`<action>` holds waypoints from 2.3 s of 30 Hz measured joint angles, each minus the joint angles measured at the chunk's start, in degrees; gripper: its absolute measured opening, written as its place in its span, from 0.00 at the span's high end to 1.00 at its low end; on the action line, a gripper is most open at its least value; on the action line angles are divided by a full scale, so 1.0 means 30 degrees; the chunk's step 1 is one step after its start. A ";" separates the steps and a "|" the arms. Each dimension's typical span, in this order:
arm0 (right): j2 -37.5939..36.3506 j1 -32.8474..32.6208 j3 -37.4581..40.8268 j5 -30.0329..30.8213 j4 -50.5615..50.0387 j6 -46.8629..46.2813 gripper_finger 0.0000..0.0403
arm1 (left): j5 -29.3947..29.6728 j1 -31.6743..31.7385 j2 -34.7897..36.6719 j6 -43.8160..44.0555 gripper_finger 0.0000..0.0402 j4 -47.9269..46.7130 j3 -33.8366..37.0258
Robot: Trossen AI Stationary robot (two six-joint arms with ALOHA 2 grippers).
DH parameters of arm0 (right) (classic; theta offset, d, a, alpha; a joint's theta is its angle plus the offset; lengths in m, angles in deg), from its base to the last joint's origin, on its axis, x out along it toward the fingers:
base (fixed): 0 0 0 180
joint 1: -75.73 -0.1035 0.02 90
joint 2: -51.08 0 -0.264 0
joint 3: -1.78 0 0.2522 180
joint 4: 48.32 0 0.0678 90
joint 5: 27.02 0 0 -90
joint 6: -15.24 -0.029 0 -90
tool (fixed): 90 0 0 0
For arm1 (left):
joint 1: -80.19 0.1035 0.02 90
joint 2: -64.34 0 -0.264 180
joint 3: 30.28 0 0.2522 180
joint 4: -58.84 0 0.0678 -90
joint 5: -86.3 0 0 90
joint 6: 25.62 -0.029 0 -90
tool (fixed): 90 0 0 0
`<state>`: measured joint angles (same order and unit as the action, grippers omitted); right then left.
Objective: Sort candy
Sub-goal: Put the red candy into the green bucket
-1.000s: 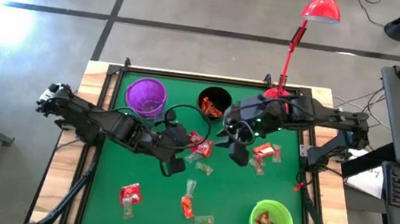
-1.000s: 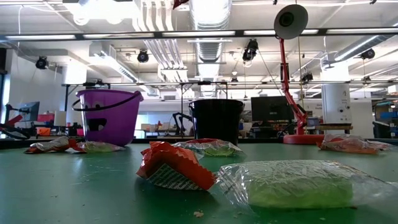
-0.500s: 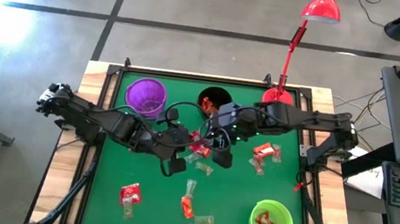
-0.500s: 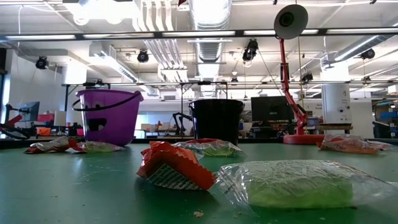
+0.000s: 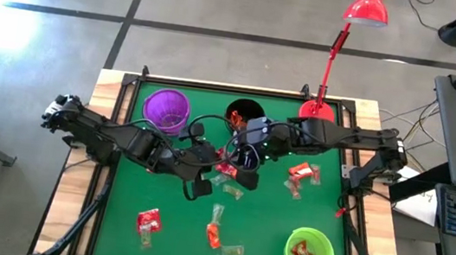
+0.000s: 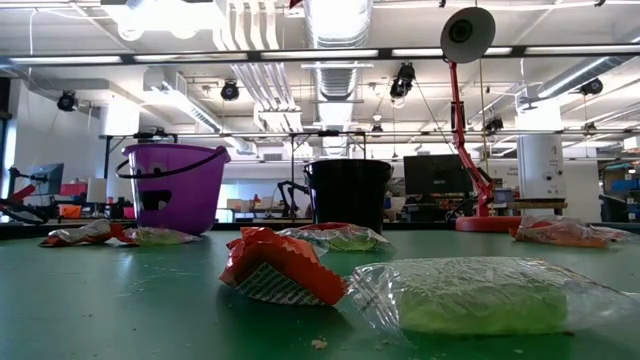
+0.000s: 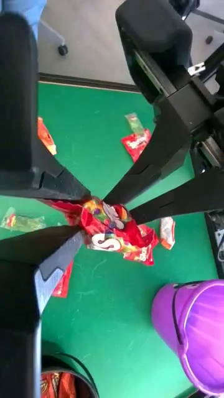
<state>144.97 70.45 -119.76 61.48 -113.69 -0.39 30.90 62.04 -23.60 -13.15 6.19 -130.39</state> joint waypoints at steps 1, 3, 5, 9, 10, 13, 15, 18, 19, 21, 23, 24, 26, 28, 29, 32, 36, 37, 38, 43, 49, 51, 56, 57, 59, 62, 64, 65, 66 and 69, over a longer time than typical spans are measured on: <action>0.0000 0.0000 0.0109 0.0009 0.0130 -0.0121 0.88 | -0.0008 0.0016 0.0000 -0.0006 1.00 -0.0051 0.0000; 0.0000 0.0000 0.0228 0.0139 0.0179 -0.0768 0.92 | -0.0025 0.0022 0.0000 -0.0007 1.00 -0.0120 0.0007; -0.0007 0.0007 0.0237 0.0296 0.0144 -0.1297 0.96 | -0.0025 0.0029 0.0000 -0.0007 1.00 -0.0090 0.0007; -0.0007 -0.0019 0.0133 0.0336 -0.0004 -0.1320 0.97 | -0.0018 0.0036 0.0000 -0.0015 1.00 -0.0004 0.0007; -0.0007 -0.0031 0.0121 0.0335 -0.0036 -0.1316 0.97 | -0.0029 0.0054 0.0000 -0.0015 1.00 0.0006 0.0007; -0.0007 -0.0036 0.0106 0.0180 -0.0112 -0.1465 0.98 | -0.0072 0.0051 0.0054 -0.0015 0.99 0.0003 0.0007; -0.0007 -0.0036 0.0099 -0.0012 -0.0098 -0.1717 0.98 | -0.0163 0.0051 0.0194 -0.0015 0.97 -0.0111 0.0007; -0.0012 -0.0036 0.0092 -0.0036 -0.0382 -0.1914 0.98 | -0.0162 0.0051 0.0407 -0.0009 0.92 -0.0439 -0.0112; -0.0007 -0.0029 0.0092 -0.0042 -0.0617 -0.1989 0.98 | -0.0164 0.0051 0.0437 -0.0009 0.90 -0.0655 -0.0284; -0.0007 -0.0029 0.0092 -0.0049 -0.0962 -0.2166 0.98 | -0.0140 0.0051 0.0468 -0.0009 0.85 -0.1200 -0.0684; -0.0007 -0.0036 0.0092 -0.0146 -0.1132 -0.2312 0.98 | -0.0024 0.0051 0.0481 -0.0010 0.81 -0.1701 -0.1153; -0.0015 -0.0076 0.0092 -0.0153 -0.1235 -0.2327 0.98 | 0.0018 0.0051 0.0481 -0.0051 0.79 -0.1974 -0.1388; -0.0032 -0.0157 0.0092 -0.0168 -0.1434 -0.2560 0.98 | 0.0084 0.0051 0.0481 -0.0146 0.76 -0.2841 -0.1786; -0.0106 -0.0372 0.0099 -0.0189 -0.2025 -0.3046 0.98 | 0.0417 0.0051 0.0474 -0.0146 0.73 -0.4036 -0.2118; -0.0148 -0.0523 0.0099 -0.0188 -0.2386 -0.3425 0.98 | 0.0671 0.0051 0.0474 -0.0145 0.72 -0.4603 -0.2244; -0.0365 -0.1177 0.0099 -0.0210 -0.3814 -0.4543 0.98 | 0.1246 0.0051 0.0546 -0.0062 0.71 -0.5917 -0.2466; -0.0619 -0.2432 0.0099 -0.0163 -0.5733 -0.6661 0.98 | 0.1308 0.0051 0.0734 -0.0022 0.71 -0.7060 -0.2514; -0.0650 -0.2816 0.0099 -0.0082 -0.6174 -0.7268 0.98 | 0.1308 0.0051 0.0761 -0.0013 0.70 -0.7358 -0.2495; -0.0681 -0.3203 0.0099 -0.0002 -0.6529 -0.7932 0.98 | 0.1322 0.0051 0.0777 0.0002 0.70 -0.7645 -0.2475; -0.0758 -0.5251 0.0099 0.0704 -0.8218 -1.1051 0.98 | 0.1322 0.0051 0.0801 -0.0065 0.70 -0.8487 -0.2455; -0.0758 -0.7704 0.0106 0.2006 -1.0311 -1.5735 0.98 | 0.1315 0.0051 0.0892 -0.0495 0.70 -0.8528 -0.2455; -0.0712 -0.8581 0.0106 0.2229 -1.0874 -1.7582 0.98 | 0.1308 0.0051 0.0903 -0.0543 0.70 -0.8577 -0.2455; -0.0673 -1.0809 0.0850 0.2533 -1.1629 -2.2511 0.98 | 0.1293 0.0051 0.0903 -0.0983 0.70 -0.9055 -0.2435; -0.0645 -1.1243 0.1101 0.2524 -1.1717 -2.3478 0.98 | 0.1293 0.0051 0.0903 -0.1008 0.70 -0.9067 -0.2433; -0.0627 -1.1974 0.1589 0.2519 -1.1668 -2.5204 0.98 | 0.1286 0.0051 0.0903 -0.1160 0.70 -0.9067 -0.2433; -0.0634 -1.2915 0.2377 0.2507 -1.1483 -2.7589 0.98 | 0.1271 0.0051 0.0903 -0.1566 0.70 -0.9060 -0.2433; -0.0622 -1.3497 0.2738 0.2473 -1.1302 -2.8966 0.98 | 0.1266 0.0051 0.0903 -0.1795 0.70 -0.9092 -0.2433; -0.0619 -1.3759 0.2915 0.2427 -1.1129 -2.9567 0.98 | 0.1271 0.0051 0.0903 -0.1854 0.70 -0.9162 -0.2433; -0.0627 -1.4020 0.3070 0.2419 -1.0923 -3.0181 0.98 | 0.1266 0.0051 0.0903 -0.1895 0.70 -0.9298 -0.2433; -0.0627 -1.4718 0.3706 0.2051 -1.0149 -3.1765 0.98 | 0.1263 0.0051 0.0903 -0.1893 0.70 -0.9715 -0.2426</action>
<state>143.09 26.29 -108.64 67.63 -144.14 -95.69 34.69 62.19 -20.89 -18.83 -22.95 -137.67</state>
